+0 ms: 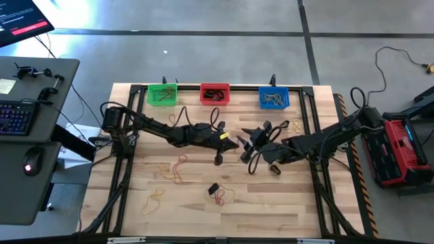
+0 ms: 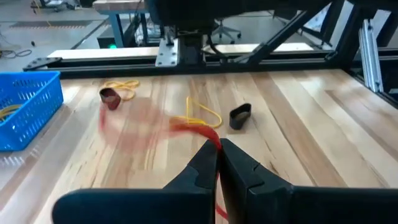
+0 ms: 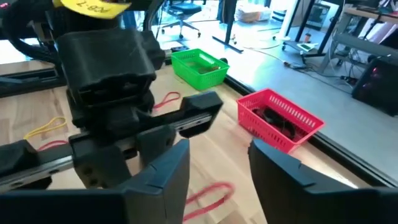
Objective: Sort rubber bands into baskets
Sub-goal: Put the red rubber band into the green bin
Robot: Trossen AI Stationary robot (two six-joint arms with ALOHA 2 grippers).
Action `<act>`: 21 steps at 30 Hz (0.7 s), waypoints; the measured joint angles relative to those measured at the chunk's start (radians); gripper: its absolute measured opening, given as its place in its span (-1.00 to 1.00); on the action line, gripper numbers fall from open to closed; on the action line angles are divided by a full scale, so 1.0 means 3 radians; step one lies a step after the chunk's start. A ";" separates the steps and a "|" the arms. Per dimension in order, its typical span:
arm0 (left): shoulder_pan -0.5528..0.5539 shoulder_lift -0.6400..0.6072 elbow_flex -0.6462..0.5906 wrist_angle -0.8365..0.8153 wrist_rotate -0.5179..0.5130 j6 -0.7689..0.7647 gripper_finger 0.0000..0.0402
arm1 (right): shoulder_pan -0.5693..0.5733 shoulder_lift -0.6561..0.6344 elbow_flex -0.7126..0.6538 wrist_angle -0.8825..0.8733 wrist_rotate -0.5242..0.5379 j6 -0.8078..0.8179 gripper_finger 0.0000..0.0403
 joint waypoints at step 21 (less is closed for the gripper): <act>0.0162 -0.1543 -0.0816 -0.0784 -0.1167 0.0119 -1.00 | -0.0004 0.0017 0.0004 -0.0377 -0.0177 0.0015 -0.96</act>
